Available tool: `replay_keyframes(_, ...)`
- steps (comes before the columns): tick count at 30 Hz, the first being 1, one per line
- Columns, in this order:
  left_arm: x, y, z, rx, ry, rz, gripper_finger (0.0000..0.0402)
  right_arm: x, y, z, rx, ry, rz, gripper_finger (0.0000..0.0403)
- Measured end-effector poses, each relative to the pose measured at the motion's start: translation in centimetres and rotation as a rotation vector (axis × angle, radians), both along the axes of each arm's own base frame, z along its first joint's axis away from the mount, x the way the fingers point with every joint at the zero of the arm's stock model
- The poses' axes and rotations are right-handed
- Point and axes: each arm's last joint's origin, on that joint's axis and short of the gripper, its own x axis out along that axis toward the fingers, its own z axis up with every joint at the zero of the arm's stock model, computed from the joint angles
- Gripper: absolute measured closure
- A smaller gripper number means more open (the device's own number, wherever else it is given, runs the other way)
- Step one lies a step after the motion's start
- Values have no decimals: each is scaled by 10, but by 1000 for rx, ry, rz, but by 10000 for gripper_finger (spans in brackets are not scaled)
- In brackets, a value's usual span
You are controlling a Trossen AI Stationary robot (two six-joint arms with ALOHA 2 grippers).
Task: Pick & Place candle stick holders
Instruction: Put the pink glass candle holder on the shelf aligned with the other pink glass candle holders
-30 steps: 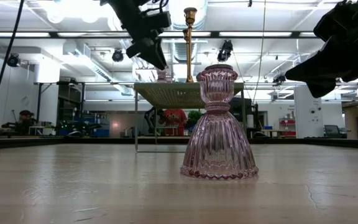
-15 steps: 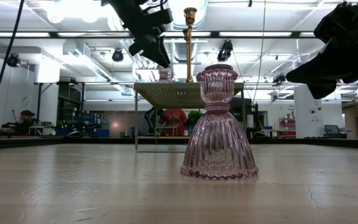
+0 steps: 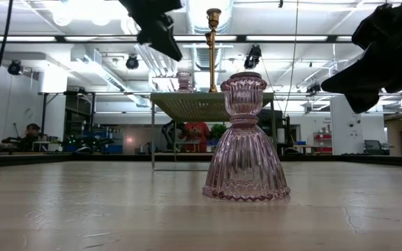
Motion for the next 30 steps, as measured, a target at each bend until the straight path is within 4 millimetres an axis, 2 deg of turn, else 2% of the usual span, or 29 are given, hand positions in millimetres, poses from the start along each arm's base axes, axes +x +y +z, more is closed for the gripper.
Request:
replay_keyframes(5, -13, -12, 6, -218, -62, -87, 277, 0, 0, 1, 58, -18, -10, 394)
replay_keyframes(10, -16, -35, 6, -399, -55, -279, 278, 1, 1, 3, 62, -29, 1, 394)
replay_keyframes(14, -10, -63, 3, -418, -31, -391, 278, 1, 1, 4, 69, -41, 0, 394)
replay_keyframes(20, -2, -108, -13, -408, -31, -562, 278, 1, 1, 5, 58, -53, 2, 394)
replay_keyframes(27, 8, -146, -43, -381, -148, -696, 278, 1, 1, 5, 56, -52, 2, 394)
replay_keyframes(30, 14, -157, -59, -394, -111, -715, 278, 1, 1, 5, 55, -51, 2, 394)
